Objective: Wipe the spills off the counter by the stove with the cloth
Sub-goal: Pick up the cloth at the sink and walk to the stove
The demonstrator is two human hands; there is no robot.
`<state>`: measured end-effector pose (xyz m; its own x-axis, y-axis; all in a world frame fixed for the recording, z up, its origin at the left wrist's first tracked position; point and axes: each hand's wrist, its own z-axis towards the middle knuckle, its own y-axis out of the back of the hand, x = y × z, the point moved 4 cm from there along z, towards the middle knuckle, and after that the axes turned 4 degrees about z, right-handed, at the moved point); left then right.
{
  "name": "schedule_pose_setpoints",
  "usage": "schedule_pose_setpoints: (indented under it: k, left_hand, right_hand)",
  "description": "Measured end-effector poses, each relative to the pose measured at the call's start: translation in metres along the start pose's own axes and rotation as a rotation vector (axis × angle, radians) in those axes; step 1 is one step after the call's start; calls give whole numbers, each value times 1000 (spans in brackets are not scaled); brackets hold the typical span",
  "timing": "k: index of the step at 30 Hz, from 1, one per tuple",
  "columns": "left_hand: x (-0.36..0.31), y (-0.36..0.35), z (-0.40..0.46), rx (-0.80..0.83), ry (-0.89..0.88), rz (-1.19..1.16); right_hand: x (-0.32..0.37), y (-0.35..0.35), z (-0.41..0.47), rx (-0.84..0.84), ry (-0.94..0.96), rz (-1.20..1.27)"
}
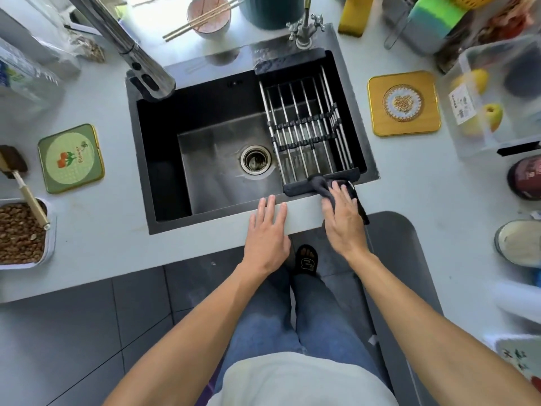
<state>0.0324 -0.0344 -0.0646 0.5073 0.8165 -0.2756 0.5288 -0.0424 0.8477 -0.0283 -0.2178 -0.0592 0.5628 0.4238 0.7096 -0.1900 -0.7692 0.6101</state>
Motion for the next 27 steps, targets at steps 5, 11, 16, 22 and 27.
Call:
schedule_pose_setpoints:
  k: [5,11,16,22,27]
  left_hand:
    - [-9,21,-27,-77,-9,-195]
    - [8,1,-57,281,35,-307]
    - [31,-17,-65,433,51,-173]
    - [48,-27,-59,542,-31,25]
    - [44,-37,-47,690,-187,201]
  right_hand:
    - [-2,42,-36,126,-210,287]
    - [-39,66,-85,174,-462,715]
    - [-71,71,-118,67,-515,645]
    - [-93,62,-166,-112,-668,472]
    - [-117,21,-246,-281,-893,516]
